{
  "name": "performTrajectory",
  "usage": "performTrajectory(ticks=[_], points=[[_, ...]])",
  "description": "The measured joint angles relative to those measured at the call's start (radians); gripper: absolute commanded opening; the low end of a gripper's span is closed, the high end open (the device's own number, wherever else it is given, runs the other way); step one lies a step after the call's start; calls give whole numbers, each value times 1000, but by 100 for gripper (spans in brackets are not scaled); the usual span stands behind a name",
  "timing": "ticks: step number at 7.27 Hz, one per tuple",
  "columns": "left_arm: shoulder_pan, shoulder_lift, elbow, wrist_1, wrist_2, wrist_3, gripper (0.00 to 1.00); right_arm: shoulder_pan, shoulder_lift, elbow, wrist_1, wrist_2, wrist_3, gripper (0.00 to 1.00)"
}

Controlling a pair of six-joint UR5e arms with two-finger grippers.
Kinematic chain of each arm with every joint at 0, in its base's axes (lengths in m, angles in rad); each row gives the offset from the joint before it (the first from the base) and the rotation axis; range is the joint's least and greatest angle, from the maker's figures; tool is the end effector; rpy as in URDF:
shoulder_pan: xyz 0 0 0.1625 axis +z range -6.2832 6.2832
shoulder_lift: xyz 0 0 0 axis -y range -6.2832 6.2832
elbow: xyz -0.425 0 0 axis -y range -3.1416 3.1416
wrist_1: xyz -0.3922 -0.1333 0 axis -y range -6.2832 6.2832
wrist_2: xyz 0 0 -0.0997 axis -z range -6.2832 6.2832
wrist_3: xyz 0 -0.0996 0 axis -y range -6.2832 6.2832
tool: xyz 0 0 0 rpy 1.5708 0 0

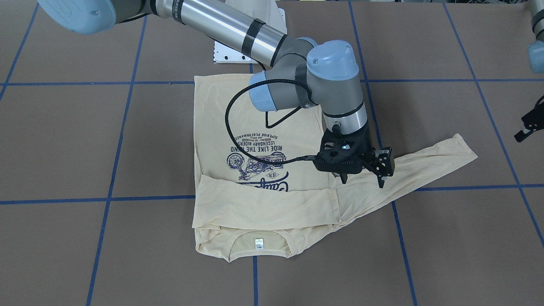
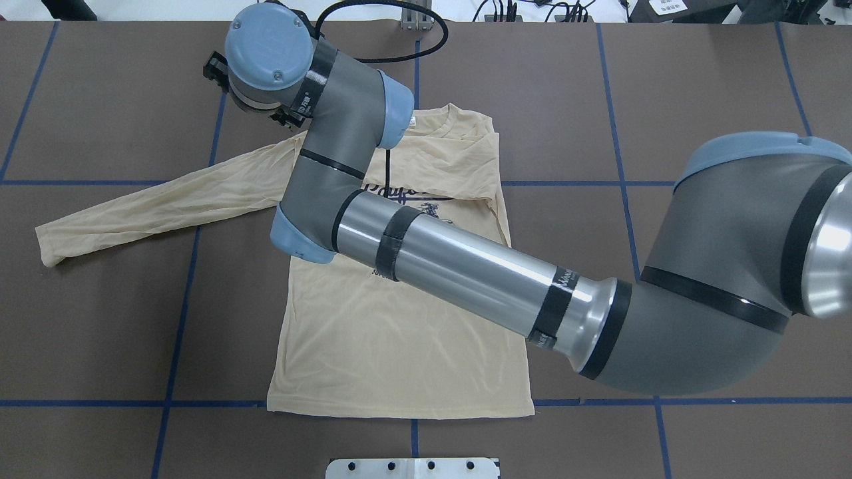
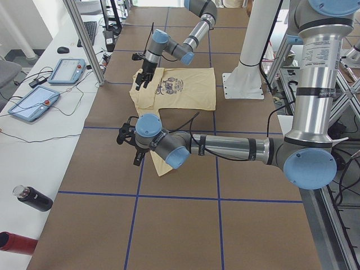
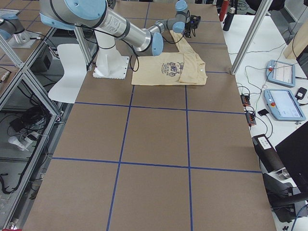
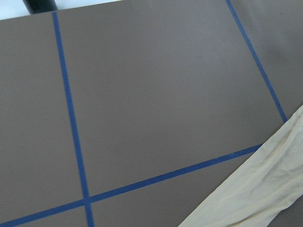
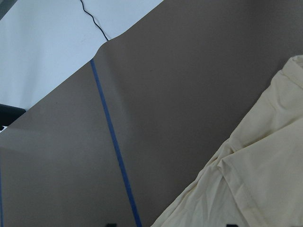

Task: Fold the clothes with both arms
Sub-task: 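Release the sleeve and raise the right gripper away from the shirt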

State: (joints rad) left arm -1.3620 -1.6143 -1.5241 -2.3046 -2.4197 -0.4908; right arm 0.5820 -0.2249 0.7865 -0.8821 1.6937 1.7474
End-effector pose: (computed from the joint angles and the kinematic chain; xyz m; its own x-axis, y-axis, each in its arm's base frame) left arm 0.0523 -0.5295 0.5708 0.5513 0.2095 -0.8075 0.1196 0.9381 0.3251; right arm -0.6614 -0.5802 -0.0151 0.1803 0.3274 0.9275 -0.4876 0.8487 -0.2048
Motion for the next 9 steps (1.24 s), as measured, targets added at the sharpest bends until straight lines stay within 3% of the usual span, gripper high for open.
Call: performTrajectory(ticks=[2, 4, 6, 8, 9], points=[[74, -26, 109, -84, 29, -79, 98, 108, -317, 366, -18, 170, 24, 99], [140, -24, 167, -101, 40, -81, 85, 273, -553, 584, -58, 418, 20, 98], [183, -20, 211, -106, 61, -77, 78, 392, -751, 712, -60, 534, -5, 98], [205, -18, 236, -110, 78, -75, 65, 445, -854, 754, -60, 543, -26, 99], [208, -17, 241, -109, 79, -75, 64, 458, -888, 764, -59, 542, -37, 99]])
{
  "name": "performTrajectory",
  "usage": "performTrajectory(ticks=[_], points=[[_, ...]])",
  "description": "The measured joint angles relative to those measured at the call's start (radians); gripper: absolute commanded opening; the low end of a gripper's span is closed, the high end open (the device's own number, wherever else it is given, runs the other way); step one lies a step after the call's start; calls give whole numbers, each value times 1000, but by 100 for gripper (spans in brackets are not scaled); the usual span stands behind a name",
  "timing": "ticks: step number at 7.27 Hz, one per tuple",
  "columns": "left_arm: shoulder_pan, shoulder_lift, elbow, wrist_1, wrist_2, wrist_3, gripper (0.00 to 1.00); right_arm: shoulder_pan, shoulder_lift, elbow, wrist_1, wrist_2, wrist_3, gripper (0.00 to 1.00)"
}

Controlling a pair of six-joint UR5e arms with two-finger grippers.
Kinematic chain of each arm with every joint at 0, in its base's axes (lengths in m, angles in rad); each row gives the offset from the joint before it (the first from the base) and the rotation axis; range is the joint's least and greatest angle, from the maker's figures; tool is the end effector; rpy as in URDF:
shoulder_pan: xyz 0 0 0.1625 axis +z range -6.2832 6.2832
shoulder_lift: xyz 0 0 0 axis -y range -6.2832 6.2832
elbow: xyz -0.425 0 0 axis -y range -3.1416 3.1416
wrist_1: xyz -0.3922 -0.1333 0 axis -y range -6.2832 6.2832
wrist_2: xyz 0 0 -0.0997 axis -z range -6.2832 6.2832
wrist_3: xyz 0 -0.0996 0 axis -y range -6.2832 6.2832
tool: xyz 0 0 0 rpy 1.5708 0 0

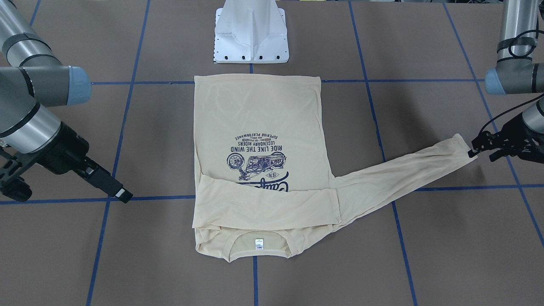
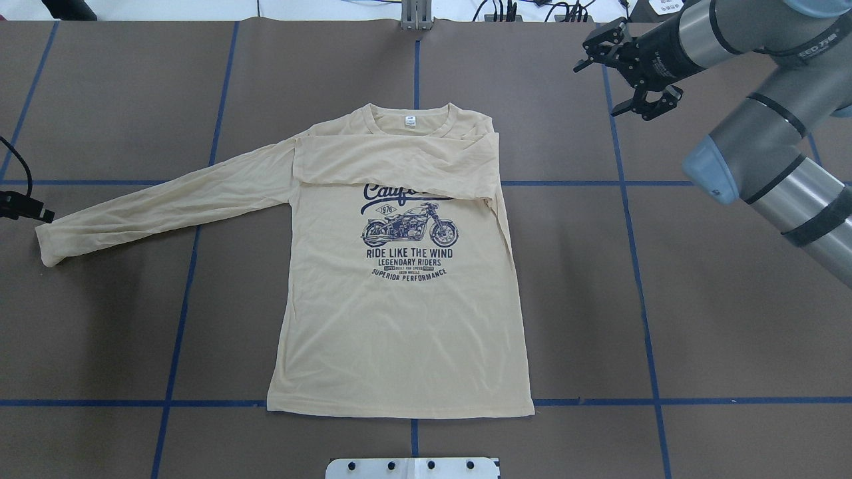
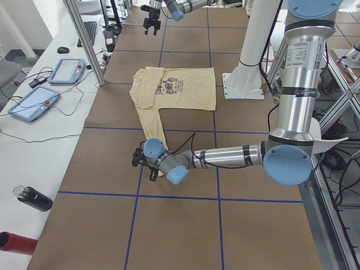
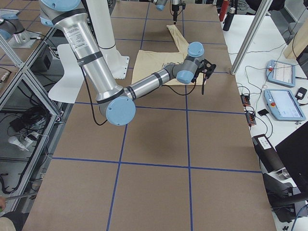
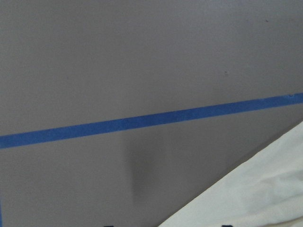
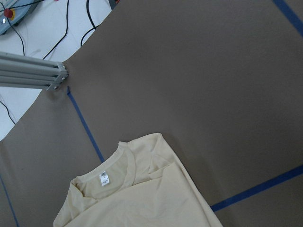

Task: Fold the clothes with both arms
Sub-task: 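Release the sleeve and raise the right gripper away from the shirt, then lower the left gripper to the other sleeve cuff and grasp it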

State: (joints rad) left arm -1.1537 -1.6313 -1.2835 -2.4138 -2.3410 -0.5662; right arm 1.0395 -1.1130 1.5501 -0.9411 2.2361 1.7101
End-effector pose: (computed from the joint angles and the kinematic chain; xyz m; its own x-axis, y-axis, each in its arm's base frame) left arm 0.1565 -0.5110 0.6756 0.5936 0.1557 -0.7896 -0.0144 0.9830 0.1829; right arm -0.2724 -0.6053 0.3283 0.1862 0.5324 0.8258 -0.4345 0.7984 -0.4168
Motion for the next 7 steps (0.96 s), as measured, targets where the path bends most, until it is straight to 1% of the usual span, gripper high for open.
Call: performTrajectory(ticks=[1, 7], points=[[1, 2, 2, 3, -1, -2, 60, 6, -21, 7, 1, 0, -9, 99], [6, 7, 27, -1, -3, 0, 59, 7, -36, 11, 1, -20, -15, 99]])
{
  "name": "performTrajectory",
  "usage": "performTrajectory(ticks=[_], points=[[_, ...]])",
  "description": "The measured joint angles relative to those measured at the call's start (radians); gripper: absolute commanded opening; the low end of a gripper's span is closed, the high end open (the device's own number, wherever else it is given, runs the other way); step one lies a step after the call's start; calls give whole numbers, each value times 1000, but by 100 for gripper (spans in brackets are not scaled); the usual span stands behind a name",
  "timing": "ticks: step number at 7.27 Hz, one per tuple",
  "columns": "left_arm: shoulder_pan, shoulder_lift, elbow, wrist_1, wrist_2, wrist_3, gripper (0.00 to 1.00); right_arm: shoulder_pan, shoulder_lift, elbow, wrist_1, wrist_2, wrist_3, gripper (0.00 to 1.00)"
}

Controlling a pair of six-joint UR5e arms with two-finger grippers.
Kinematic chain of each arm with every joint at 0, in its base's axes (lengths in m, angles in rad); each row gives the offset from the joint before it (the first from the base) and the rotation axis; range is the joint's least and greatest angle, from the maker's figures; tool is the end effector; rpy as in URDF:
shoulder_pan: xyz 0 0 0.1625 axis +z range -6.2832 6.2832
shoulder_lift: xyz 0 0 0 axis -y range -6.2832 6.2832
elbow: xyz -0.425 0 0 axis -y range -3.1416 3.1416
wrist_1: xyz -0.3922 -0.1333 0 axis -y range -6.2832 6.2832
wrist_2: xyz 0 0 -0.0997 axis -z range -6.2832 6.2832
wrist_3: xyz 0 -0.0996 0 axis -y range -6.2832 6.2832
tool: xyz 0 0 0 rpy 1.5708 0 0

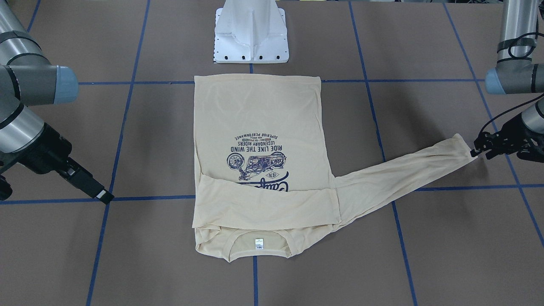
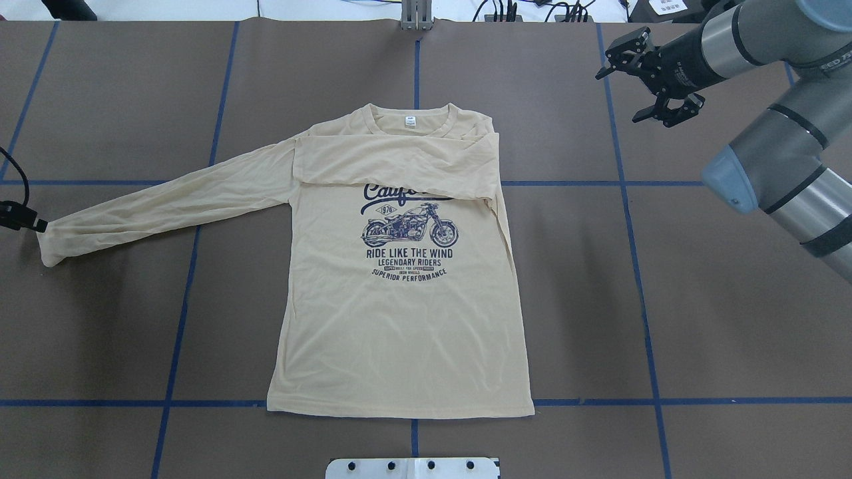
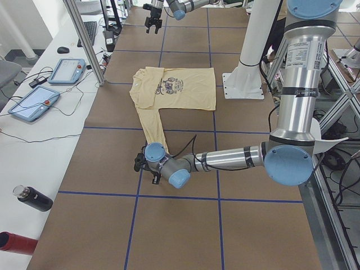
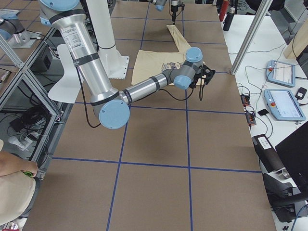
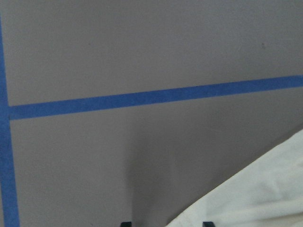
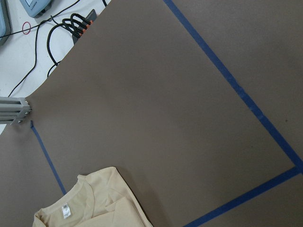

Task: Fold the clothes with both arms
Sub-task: 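Lower the left gripper to the other sleeve cuff and grasp it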

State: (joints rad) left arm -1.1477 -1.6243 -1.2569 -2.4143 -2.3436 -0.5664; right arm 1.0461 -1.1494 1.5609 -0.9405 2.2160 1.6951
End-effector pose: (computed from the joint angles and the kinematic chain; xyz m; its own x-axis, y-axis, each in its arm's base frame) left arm 0.1571 -0.5042 0.6925 0.6016 0.1354 -0.7872 -0.0236 0.9881 0.1519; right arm -0.2632 -0.6013 0.3475 0.1974 0.5387 0.8190 -0.4594 0.7889 -0.4082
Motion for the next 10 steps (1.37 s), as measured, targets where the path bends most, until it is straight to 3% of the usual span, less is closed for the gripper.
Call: performTrajectory(ticks=[2, 3, 4, 8, 10], points=[[5, 0, 0, -1, -1, 0, 59, 0, -2, -1, 0, -1, 0, 99], [7, 0, 0, -1, -1, 0, 54, 0, -2, -2, 0, -1, 0, 99], [8, 0, 1, -1, 0, -1, 41, -1, -2, -4, 0, -1, 0, 99], [14, 0, 1, 0, -1, -1, 40, -1, -3, -4, 0, 0, 0, 99], [14, 0, 1, 0, -1, -1, 30, -1, -3, -1, -1, 3, 1, 99]])
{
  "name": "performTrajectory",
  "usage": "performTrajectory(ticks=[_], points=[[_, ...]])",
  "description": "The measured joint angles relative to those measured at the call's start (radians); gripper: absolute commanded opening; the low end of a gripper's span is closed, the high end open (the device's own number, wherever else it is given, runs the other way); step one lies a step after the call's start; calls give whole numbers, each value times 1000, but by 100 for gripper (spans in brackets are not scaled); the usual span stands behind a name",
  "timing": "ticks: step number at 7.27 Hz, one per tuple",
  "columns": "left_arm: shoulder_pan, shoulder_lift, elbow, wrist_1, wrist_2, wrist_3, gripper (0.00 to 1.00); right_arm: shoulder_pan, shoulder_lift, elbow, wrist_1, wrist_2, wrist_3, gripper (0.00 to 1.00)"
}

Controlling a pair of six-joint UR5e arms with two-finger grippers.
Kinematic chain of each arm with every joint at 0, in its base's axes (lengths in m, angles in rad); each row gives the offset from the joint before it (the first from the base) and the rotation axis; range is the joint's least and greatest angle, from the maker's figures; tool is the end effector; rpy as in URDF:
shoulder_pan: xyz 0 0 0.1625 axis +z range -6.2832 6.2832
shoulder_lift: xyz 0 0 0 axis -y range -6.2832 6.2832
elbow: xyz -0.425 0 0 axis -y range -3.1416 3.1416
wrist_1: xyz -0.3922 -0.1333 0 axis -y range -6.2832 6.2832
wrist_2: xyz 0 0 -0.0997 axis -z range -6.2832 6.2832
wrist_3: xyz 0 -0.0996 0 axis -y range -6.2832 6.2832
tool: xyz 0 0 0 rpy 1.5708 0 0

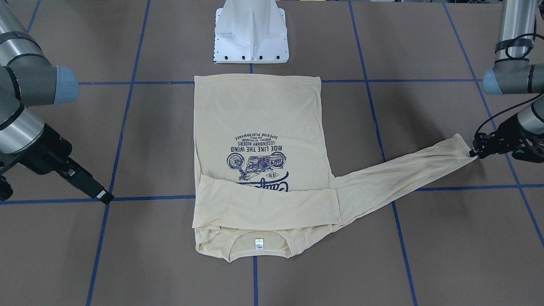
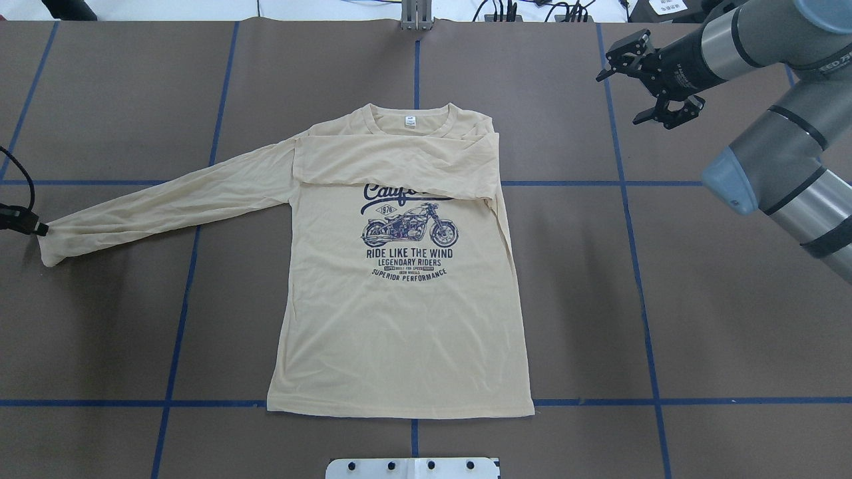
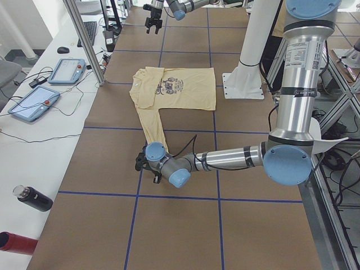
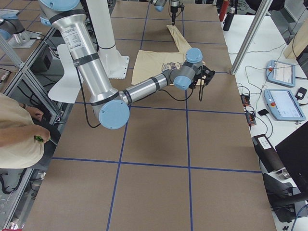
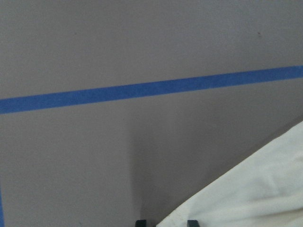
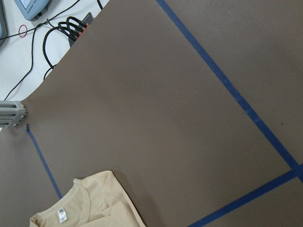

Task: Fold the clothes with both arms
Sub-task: 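Lower the left gripper to the other sleeve cuff and grasp it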

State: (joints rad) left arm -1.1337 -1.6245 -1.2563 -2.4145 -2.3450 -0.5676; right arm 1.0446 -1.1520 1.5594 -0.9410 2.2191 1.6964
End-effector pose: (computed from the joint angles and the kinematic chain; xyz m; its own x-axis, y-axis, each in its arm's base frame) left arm 0.1642 -0.5019 0.6926 0.5988 0.1426 -0.7881 -0.0373 0.9879 0.1503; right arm -0.2642 -0.6005 0.3499 0.1998 0.5428 0.8157 -0.4568 0.7881 -0.4126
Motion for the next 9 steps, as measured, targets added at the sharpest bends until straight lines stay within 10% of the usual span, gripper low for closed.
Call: performTrajectory(ticks=[4, 9], points=[[1, 0, 0, 0, 2, -8, 0, 1, 1, 0, -6, 6, 0, 99], [1, -2, -11, 4, -1, -10, 0, 5, 3, 0, -10, 7, 6, 98]])
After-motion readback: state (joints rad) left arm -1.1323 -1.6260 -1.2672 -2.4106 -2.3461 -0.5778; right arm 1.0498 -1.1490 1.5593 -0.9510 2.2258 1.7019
